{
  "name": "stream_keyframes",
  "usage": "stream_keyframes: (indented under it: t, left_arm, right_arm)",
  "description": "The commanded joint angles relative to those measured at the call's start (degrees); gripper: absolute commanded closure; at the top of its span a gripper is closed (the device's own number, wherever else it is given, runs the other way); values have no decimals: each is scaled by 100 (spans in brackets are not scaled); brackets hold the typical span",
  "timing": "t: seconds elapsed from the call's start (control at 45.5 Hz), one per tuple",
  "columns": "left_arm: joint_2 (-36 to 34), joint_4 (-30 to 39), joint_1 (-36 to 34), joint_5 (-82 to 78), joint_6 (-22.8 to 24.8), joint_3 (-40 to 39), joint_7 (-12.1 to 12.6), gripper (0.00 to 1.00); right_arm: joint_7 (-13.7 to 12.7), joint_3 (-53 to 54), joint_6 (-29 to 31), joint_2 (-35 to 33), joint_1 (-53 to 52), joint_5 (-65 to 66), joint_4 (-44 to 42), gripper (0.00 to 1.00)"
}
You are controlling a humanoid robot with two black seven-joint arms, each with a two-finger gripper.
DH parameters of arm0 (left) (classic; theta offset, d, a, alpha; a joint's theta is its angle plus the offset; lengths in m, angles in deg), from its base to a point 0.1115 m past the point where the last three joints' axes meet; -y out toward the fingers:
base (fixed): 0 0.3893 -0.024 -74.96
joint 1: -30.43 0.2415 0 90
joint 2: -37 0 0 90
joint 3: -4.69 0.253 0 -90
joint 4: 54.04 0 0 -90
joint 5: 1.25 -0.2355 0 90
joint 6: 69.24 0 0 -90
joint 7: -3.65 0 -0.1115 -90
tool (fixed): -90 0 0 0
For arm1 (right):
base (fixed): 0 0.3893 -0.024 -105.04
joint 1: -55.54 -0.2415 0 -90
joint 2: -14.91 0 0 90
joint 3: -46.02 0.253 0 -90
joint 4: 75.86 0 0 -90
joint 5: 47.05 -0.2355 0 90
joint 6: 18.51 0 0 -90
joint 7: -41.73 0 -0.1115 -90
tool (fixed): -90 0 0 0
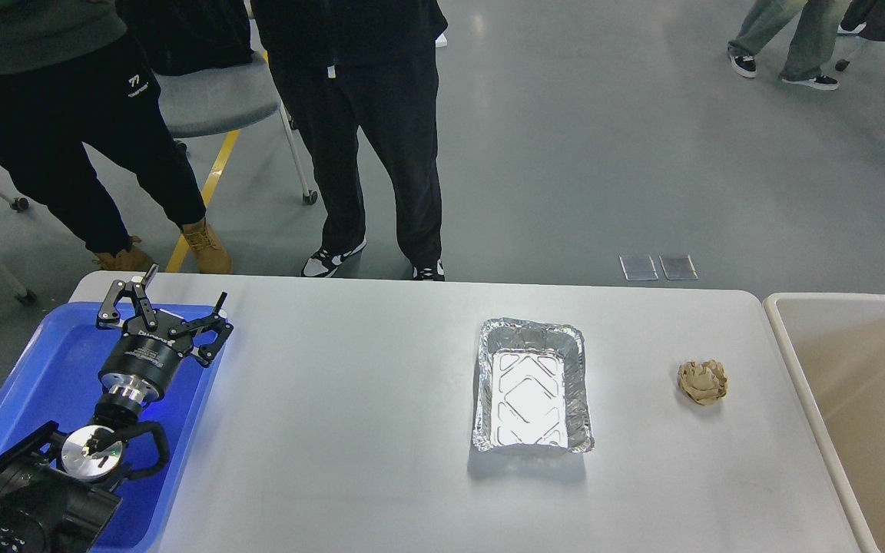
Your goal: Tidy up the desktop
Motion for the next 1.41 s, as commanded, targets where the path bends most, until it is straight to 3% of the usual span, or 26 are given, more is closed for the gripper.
stream_keyframes:
  t: [0.0, 0.11, 0.22, 0.308, 0.396, 0.418, 0.703, 1.121, 1.385]
  left_arm:
    - [0, 0, 0, 3, 0, 0, -1, 0]
    - [0, 0, 0, 3, 0, 0, -1, 0]
    - [0, 0, 0, 3, 0, 0, -1, 0]
    - [0, 0, 0, 3, 0, 0, -1, 0]
    - [0, 0, 0, 3, 0, 0, -1, 0]
    - [0, 0, 0, 3, 0, 0, -1, 0]
    - [0, 0, 0, 3, 0, 0, -1, 0]
    - [0, 0, 0, -6, 0, 0, -1, 0]
    - [0, 0, 0, -6, 0, 0, -1, 0]
  right_arm:
    - [94, 75, 211, 76, 218, -8, -10, 100]
    - [164, 75, 220, 76, 236, -8, -10, 100]
    - [226, 66, 220, 120, 280, -8, -10, 84]
    - [226, 66, 220, 138, 324, -8, -10, 35]
    - [235, 66, 220, 182, 341, -8, -10, 3]
    - [235, 66, 220, 182, 341, -8, 8, 0]
    - [226, -22, 334, 85, 262, 80, 210, 0]
    - [226, 5, 352, -1426, -563, 80, 2538, 0]
    - [217, 136, 352, -1796, -1056, 80, 3207, 0]
